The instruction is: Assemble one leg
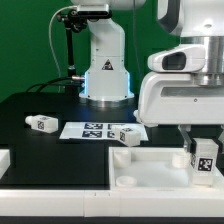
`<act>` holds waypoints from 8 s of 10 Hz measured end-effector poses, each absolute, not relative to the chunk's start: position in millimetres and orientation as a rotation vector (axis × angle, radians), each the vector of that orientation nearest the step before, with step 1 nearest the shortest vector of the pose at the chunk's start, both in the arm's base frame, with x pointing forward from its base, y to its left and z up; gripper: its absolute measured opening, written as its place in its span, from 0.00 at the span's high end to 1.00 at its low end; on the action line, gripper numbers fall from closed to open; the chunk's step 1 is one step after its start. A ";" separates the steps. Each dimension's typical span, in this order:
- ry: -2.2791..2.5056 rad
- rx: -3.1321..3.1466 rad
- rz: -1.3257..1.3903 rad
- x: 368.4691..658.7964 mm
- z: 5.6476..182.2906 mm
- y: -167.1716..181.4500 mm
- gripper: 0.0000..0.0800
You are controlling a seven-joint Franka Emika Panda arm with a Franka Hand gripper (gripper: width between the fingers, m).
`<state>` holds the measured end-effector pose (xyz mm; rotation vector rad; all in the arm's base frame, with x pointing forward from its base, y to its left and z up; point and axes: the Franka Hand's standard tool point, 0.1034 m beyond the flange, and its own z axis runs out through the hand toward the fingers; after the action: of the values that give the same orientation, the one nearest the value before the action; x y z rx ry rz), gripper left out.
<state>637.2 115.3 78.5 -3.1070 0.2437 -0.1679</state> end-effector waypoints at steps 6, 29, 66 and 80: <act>1.303 -2.758 -0.144 638.7 76.8 110.1 0.64; -0.247 -3.113 -0.110 645.0 74.7 99.5 0.56; 1.675 -2.509 -0.029 639.5 66.9 107.8 0.25; 0.662 -3.028 -0.088 637.8 63.7 108.3 0.65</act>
Offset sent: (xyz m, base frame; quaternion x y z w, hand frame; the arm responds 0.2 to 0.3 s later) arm 0.0036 -0.0109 -0.0054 0.0028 -0.0188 0.2599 0.9654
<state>637.8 108.3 63.7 -3.0284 0.6617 -0.0876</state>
